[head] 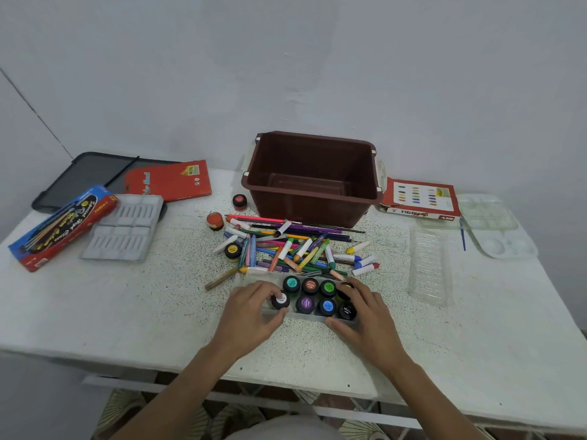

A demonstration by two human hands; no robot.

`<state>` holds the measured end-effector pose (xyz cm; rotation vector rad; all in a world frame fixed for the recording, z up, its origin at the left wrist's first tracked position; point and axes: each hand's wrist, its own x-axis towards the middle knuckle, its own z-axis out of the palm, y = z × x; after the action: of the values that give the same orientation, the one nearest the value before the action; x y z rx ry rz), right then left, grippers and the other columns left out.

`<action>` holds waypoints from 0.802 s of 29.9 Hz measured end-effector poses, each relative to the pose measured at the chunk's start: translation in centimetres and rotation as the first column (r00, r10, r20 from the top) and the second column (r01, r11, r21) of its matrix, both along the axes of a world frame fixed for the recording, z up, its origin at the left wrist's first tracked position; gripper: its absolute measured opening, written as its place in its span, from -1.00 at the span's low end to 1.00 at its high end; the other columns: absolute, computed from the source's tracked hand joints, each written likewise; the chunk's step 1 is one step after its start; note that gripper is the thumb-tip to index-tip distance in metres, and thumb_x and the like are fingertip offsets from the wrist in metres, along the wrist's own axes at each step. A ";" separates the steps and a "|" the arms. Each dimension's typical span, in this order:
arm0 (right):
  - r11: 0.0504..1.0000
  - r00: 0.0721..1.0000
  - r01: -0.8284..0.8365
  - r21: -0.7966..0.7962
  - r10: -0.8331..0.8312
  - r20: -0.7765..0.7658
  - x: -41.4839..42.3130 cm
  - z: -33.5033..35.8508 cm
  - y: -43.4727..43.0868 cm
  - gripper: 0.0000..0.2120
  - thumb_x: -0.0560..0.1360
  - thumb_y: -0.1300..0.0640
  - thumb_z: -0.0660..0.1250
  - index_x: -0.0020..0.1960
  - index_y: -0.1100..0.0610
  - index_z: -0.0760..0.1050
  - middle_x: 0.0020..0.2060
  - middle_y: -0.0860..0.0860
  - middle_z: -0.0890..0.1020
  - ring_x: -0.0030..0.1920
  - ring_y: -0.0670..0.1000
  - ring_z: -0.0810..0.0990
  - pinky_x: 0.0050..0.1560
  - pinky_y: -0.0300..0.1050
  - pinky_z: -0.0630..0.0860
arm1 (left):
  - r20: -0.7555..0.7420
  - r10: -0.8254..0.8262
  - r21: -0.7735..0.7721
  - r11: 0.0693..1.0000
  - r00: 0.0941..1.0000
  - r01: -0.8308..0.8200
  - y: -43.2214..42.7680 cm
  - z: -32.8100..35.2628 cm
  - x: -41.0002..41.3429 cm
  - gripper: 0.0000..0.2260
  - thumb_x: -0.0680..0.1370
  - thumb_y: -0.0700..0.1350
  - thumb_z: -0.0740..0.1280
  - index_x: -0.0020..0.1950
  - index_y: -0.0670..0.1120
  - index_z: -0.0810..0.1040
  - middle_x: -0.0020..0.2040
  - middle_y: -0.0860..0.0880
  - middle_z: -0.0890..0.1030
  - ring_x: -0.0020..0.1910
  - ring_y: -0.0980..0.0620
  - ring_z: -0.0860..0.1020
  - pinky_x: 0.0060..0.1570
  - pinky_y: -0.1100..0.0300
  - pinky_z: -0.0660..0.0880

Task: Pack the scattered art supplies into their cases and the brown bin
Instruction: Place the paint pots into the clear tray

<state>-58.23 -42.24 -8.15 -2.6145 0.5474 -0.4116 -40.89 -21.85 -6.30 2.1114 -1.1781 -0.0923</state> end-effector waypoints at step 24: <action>0.999 0.997 -0.027 0.040 0.030 -0.064 0.0 1.3 -0.6 -0.35 0.42 -0.40 0.27 0.42 -0.13 0.32 0.40 -0.16 0.34 0.22 -0.05 0.40 0.16 -0.09 0.45 | 0.132 -0.263 0.275 0.936 0.956 0.219 -0.9 0.7 4.1 -0.28 0.42 0.38 0.28 0.49 0.06 0.31 0.41 0.12 0.36 0.38 0.15 0.24 0.36 0.13 0.16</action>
<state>-58.20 -42.79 -6.82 -2.6021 0.5331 -0.3047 -36.75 -22.77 -5.63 2.2201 -1.6004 -0.1934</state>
